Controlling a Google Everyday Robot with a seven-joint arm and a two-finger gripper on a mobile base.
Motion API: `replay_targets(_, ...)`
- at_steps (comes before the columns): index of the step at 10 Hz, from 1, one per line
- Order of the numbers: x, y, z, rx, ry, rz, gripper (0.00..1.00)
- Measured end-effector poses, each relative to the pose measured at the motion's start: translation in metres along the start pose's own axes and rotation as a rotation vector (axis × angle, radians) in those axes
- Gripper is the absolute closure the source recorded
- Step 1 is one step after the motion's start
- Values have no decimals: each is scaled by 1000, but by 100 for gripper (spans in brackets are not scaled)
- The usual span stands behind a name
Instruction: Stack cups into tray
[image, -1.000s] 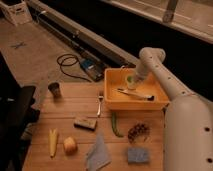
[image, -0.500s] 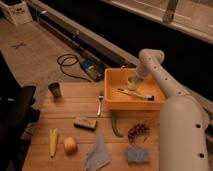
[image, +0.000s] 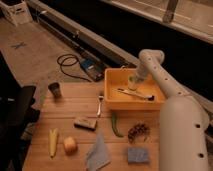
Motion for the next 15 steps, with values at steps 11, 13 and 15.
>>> replay_targets(11, 5, -39, -48, 221, 83, 39, 100)
replay_targets(13, 10, -40, -39, 201, 94, 57, 100)
replay_targets(15, 17, -39, -24, 167, 104, 81, 94)
